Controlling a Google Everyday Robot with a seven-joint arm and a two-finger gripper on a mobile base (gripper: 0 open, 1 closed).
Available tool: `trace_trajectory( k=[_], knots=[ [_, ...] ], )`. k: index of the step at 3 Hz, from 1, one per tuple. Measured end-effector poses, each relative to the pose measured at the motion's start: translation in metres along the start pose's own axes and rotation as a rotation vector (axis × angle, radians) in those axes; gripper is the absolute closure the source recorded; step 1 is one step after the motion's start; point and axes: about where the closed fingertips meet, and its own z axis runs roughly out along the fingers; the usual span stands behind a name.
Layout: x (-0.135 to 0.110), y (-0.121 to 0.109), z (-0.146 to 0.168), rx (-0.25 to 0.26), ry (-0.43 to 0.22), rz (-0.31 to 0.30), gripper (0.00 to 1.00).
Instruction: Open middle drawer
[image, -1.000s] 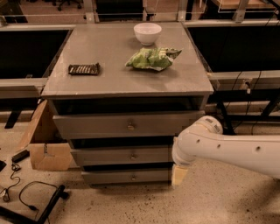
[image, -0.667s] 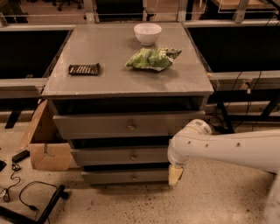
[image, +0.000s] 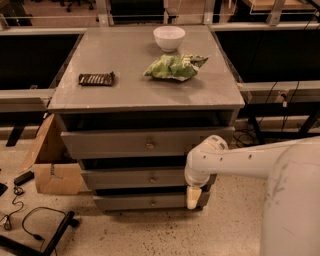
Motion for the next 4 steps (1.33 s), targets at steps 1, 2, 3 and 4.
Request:
trace_trajectory(
  k=[1, 2, 3, 4],
  knots=[
    [0.001, -0.012, 0.019, -0.028, 0.000, 0.004, 0.00],
    [0.002, -0.017, 0.035, -0.054, -0.010, 0.023, 0.14],
    [0.010, -0.004, 0.049, -0.092, -0.018, 0.058, 0.37],
    [0.016, -0.001, 0.047, -0.100, -0.009, 0.072, 0.61]
  ],
)
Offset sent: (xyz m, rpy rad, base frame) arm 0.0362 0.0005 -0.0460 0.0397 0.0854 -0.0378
